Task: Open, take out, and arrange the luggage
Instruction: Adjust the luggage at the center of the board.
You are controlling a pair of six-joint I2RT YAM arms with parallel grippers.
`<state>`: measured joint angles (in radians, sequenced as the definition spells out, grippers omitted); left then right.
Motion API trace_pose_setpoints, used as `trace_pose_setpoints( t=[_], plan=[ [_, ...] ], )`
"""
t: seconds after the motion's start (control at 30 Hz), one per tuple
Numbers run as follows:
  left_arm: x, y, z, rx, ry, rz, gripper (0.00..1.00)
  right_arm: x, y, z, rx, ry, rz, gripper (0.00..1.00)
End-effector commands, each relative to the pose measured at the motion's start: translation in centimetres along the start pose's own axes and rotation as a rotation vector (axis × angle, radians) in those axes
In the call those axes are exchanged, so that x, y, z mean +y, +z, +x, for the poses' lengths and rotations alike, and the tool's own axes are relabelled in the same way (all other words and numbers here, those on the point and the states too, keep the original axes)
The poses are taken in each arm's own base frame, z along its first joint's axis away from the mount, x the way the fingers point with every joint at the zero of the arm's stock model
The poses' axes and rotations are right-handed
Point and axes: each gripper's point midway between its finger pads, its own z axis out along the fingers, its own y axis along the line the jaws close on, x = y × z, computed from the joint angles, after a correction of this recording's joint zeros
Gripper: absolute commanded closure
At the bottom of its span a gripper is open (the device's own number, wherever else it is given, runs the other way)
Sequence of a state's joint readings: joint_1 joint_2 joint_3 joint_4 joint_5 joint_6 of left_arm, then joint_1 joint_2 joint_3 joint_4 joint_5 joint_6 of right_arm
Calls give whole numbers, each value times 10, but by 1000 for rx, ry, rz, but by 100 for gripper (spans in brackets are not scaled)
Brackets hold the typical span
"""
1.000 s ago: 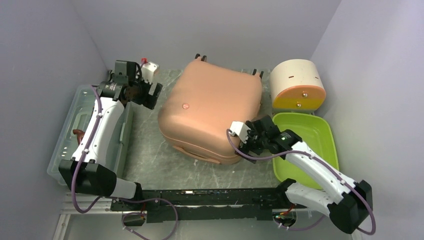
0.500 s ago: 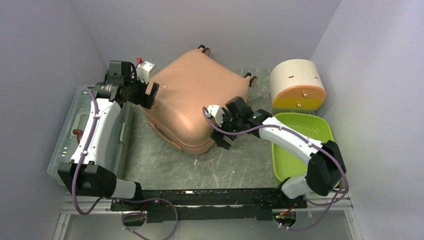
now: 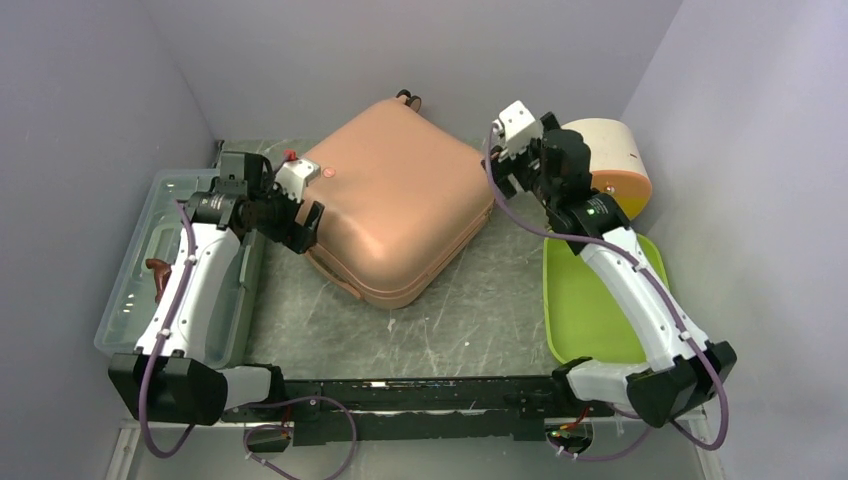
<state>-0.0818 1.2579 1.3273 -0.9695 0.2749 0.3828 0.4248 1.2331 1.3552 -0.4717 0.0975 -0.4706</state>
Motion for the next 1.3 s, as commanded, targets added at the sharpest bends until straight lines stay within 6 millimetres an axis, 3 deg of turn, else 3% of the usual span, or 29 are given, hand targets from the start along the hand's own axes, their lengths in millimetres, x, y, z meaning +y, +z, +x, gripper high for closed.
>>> trace_pose_setpoints(
  t=[0.0, 0.17, 0.33, 0.37, 0.47, 0.63, 0.8, 0.93, 1.07, 1.27],
  plan=[
    [-22, -1, 11, -7, 27, 100, 1, -73, 28, -4, 17, -25, 404, 0],
    [-25, 4, 30, 43, 23, 108, 1, -115, 79, -10, 35, -8, 601, 0],
    [-34, 7, 45, 68, 30, 146, 1, -142, 142, 6, 97, 3, 645, 0],
    [-36, 9, 48, 74, 30, 152, 1, -139, 161, 17, 121, 2, 616, 0],
    [-38, 15, 58, 103, 29, 170, 2, -137, 193, 26, 154, -8, 560, 0],
    [-39, 28, 73, 156, 24, 196, 3, -113, 226, 43, 193, -66, 426, 0],
    [-40, 37, 74, 173, 17, 220, 3, -91, 240, 62, 198, -119, 340, 0],
    [-39, 40, 71, 172, -1, 223, 4, -72, 241, 72, 211, -117, 251, 0],
    [-28, 48, 67, 165, -34, 165, 3, -53, 224, 84, 236, -123, 163, 1],
    [5, 68, 43, 156, -101, 34, 2, -23, 180, 103, 279, -122, 33, 2]
  ],
)
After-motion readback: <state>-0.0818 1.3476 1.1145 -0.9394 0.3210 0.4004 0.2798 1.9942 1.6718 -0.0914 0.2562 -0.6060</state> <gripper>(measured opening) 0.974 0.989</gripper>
